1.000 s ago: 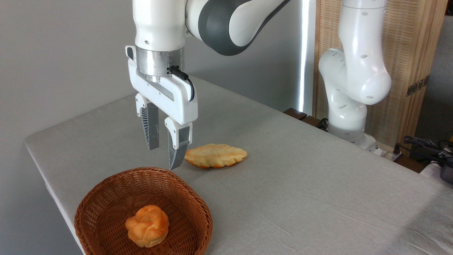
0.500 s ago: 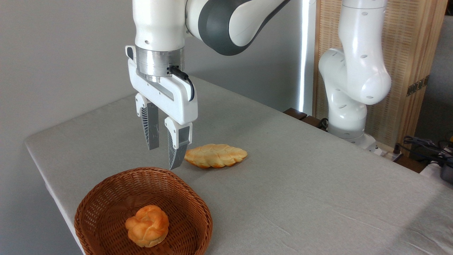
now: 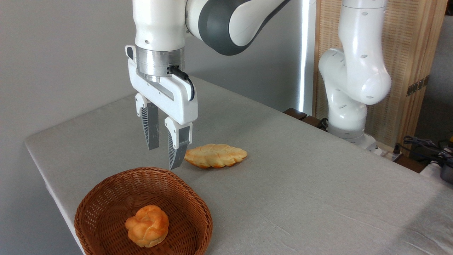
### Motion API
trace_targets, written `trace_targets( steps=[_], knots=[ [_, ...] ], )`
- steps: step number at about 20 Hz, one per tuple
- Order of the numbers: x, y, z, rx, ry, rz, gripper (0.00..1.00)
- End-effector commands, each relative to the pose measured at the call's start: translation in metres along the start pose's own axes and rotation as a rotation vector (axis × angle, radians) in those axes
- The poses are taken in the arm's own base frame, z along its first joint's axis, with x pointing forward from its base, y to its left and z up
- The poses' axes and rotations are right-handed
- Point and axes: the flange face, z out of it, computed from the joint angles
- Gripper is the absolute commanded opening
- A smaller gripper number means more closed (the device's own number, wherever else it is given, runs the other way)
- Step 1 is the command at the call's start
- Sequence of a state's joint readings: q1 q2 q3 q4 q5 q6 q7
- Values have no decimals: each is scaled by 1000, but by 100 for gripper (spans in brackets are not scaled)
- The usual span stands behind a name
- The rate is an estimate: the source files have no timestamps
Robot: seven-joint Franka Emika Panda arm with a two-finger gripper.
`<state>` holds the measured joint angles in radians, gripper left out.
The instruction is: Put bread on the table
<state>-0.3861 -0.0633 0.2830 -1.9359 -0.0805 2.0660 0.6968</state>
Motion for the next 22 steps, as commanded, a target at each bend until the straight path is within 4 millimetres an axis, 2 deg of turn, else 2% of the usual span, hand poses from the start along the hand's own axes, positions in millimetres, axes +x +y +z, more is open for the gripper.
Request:
trace_targets(
  steps=[1,3,9,12,17,22],
  knots=[
    [-9,-18,3,31,5,-3,100],
    [-15,-28,2,48,18,6,100],
    [-10,-36,5,97,58,14,100],
    [-9,-38,21,132,84,13,100],
    [-2,-44,33,170,108,16,100],
    [-4,-47,40,178,84,26,100]
  ],
)
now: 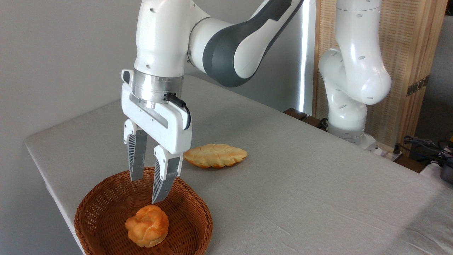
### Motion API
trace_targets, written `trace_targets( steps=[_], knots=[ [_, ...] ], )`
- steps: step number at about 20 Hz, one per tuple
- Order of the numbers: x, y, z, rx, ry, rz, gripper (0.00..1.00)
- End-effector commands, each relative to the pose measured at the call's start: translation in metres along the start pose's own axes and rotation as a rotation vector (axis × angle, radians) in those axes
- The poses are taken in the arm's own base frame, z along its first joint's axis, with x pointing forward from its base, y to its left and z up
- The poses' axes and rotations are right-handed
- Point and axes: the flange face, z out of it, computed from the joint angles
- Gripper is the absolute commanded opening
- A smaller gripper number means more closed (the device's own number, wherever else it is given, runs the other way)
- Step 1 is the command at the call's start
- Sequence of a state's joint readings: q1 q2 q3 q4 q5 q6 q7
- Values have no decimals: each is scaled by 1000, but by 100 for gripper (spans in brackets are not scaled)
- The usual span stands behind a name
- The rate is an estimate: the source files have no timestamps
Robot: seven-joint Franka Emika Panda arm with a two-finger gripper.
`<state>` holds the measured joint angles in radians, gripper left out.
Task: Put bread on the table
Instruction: 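Lower the open gripper into the basket around the round bread roll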
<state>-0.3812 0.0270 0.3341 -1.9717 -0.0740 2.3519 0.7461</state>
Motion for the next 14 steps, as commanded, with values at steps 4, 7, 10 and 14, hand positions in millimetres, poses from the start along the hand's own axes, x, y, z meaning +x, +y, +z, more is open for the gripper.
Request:
trace_targets(
  steps=[4,7,10,14],
  knots=[
    [-3,-2,19,34,-46,58,100],
    [-2,-2,34,44,-49,62,100],
    [2,-1,47,58,-46,72,100],
    [1,-1,51,59,-50,79,100]
  ],
)
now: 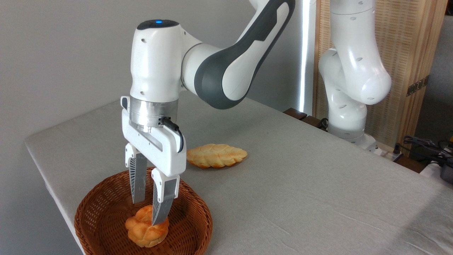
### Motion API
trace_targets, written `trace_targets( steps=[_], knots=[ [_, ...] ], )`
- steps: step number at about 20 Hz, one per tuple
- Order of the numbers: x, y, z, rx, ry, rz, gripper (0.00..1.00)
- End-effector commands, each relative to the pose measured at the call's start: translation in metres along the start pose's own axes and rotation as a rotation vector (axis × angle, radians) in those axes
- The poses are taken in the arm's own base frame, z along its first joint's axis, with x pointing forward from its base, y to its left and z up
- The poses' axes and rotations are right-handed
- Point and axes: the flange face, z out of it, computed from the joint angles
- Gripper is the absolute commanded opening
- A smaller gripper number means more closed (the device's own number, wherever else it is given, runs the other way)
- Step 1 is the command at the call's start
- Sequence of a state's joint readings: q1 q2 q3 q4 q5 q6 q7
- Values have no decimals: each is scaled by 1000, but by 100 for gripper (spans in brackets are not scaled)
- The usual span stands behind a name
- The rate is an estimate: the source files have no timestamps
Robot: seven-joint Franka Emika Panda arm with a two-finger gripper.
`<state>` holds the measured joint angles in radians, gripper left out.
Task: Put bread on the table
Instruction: 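Lower the open gripper into the basket around the round bread roll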
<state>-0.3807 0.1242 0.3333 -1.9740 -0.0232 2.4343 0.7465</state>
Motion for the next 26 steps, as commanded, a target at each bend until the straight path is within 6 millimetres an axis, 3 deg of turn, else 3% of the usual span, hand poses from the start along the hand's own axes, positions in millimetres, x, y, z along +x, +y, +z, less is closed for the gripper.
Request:
trace_targets(
  steps=[1,26],
  knots=[
    [-1,-3,2,18,2,34,100],
    [5,8,31,31,-23,95,100]
  ],
)
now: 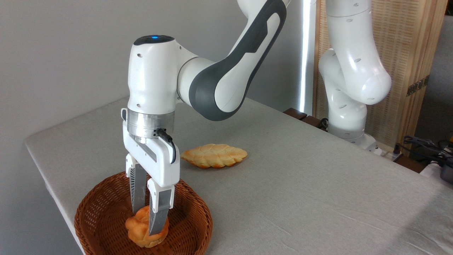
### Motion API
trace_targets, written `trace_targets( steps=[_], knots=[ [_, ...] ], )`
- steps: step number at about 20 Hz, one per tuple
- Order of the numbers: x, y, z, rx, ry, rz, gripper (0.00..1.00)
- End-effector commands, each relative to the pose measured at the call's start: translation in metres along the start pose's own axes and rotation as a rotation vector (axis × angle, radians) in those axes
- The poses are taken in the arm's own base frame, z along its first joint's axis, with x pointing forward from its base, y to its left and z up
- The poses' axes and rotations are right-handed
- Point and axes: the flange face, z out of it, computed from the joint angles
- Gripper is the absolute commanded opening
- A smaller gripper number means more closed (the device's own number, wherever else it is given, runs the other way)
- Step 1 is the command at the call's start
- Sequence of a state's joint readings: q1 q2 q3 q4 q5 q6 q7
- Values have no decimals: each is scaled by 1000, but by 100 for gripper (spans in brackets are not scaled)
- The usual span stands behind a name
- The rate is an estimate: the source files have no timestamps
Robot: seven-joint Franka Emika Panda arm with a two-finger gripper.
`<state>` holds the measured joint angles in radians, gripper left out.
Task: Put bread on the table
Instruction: 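Close the gripper on the round bread roll and lift it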
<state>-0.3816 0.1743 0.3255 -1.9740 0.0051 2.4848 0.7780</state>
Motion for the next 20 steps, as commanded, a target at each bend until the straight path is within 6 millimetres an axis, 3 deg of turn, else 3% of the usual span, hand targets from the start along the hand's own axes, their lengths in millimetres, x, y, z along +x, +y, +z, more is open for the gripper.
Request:
trace_targets(
  steps=[1,8,9,10,12,14,20],
  knots=[
    [0,3,8,6,-8,26,100],
    [4,11,15,-5,-17,44,98],
    [5,11,15,0,-20,53,92],
    [3,10,15,15,-34,76,77],
    [4,10,15,19,-37,84,63],
    [3,10,15,18,-38,84,56],
    [4,10,15,19,-37,84,58]
  ],
)
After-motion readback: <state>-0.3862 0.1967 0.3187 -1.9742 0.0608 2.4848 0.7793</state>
